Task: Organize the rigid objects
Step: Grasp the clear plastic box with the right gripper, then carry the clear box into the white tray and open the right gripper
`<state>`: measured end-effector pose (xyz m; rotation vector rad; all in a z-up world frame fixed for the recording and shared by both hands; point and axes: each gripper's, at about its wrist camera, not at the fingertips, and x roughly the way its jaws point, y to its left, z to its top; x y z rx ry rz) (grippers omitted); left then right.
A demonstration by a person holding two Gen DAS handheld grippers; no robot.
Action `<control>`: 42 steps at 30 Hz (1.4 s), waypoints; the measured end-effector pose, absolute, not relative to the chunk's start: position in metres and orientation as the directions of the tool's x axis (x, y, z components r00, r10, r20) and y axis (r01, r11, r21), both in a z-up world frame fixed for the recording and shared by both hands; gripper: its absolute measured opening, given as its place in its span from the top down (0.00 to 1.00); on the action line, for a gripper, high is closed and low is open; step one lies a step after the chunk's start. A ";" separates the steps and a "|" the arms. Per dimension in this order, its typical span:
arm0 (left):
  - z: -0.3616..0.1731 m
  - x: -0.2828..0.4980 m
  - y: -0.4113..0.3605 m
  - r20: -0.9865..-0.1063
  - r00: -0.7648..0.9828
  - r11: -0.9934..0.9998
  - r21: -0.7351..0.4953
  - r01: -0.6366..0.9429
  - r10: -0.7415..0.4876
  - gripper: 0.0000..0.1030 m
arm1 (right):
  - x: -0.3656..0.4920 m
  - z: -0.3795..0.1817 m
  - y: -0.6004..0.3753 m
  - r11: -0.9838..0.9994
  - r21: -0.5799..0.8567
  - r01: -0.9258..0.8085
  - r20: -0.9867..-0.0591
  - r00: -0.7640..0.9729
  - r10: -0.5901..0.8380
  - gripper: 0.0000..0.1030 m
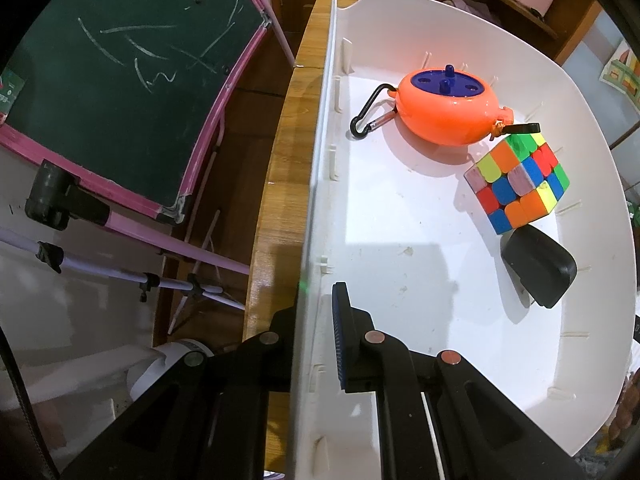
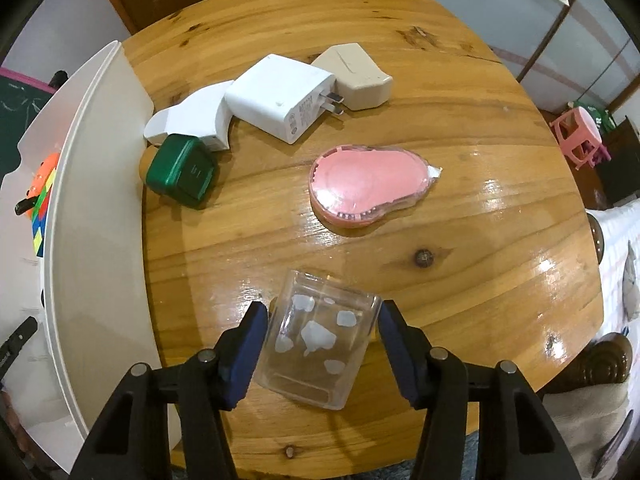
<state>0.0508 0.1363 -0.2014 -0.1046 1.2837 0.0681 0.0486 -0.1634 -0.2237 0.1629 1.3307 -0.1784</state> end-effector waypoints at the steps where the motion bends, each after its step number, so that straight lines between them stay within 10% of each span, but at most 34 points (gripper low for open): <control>1: -0.201 0.051 0.136 -0.959 0.282 0.993 -0.040 -0.109 -0.007 0.89 | 0.047 -0.224 -0.163 0.974 0.018 0.224 -0.972 0.233 -0.036 0.45; 21: -0.202 0.050 0.135 -0.960 0.279 0.994 -0.029 -0.106 0.001 0.89 | 0.028 -0.153 -0.170 0.985 0.036 0.167 -0.875 0.482 -0.050 0.47; 42: -0.206 0.050 0.139 -0.962 0.272 0.992 -0.045 -0.117 -0.012 0.89 | 0.032 0.049 -0.071 0.962 0.063 -0.265 -0.483 0.836 0.262 0.47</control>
